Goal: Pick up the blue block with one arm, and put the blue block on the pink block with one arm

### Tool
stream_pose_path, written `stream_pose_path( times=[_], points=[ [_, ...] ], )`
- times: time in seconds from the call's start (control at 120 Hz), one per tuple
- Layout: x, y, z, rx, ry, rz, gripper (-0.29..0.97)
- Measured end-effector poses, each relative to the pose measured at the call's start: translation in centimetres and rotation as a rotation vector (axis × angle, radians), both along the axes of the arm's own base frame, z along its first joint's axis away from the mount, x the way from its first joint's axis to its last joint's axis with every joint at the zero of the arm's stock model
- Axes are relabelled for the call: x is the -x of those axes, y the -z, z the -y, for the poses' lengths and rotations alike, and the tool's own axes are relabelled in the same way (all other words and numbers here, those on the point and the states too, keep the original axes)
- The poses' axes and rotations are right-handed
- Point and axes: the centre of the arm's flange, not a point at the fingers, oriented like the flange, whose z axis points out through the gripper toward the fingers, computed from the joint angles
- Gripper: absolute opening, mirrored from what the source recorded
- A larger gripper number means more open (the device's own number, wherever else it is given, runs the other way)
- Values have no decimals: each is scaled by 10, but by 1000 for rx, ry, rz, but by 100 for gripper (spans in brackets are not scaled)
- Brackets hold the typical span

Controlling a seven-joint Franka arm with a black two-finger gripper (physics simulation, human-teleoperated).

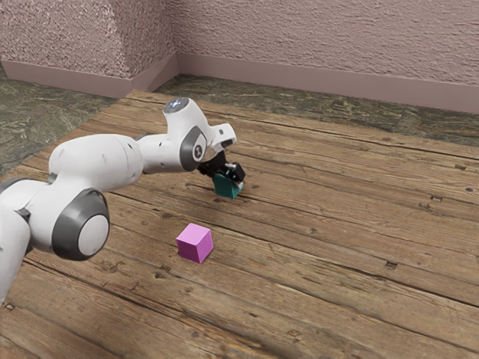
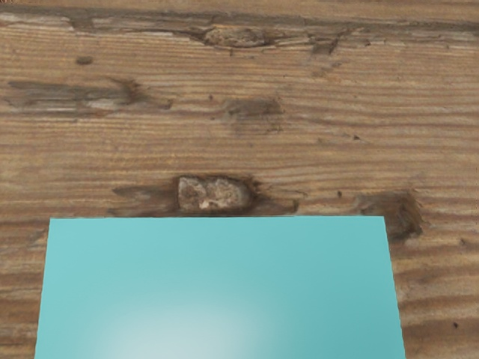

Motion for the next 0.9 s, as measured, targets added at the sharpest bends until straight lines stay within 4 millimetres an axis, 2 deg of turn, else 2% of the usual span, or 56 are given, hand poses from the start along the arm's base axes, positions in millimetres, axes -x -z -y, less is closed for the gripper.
stream_pose_path(
  times=[0.058,0.15,0.183,0.225,0.25,0.342,0.408,0.458,0.558,0.667,0.775,0.9],
  points=[
    [0,-1,0,3,-3,2,39],
    [0,-4,0,3,-7,6,33],
    [2,-11,0,3,-8,8,32],
    [14,-32,7,6,-6,-4,31],
    [26,-49,10,7,-7,-13,31],
    [92,-104,15,23,-28,-61,32],
    [137,-127,20,39,-36,-88,34],
    [164,-138,27,50,-36,-101,34],
    [201,-137,40,67,-39,-142,35],
    [225,-127,45,78,-57,-184,35],
    [235,-112,47,84,-78,-221,35],
    [237,-104,50,87,-95,-242,35]
  ],
)
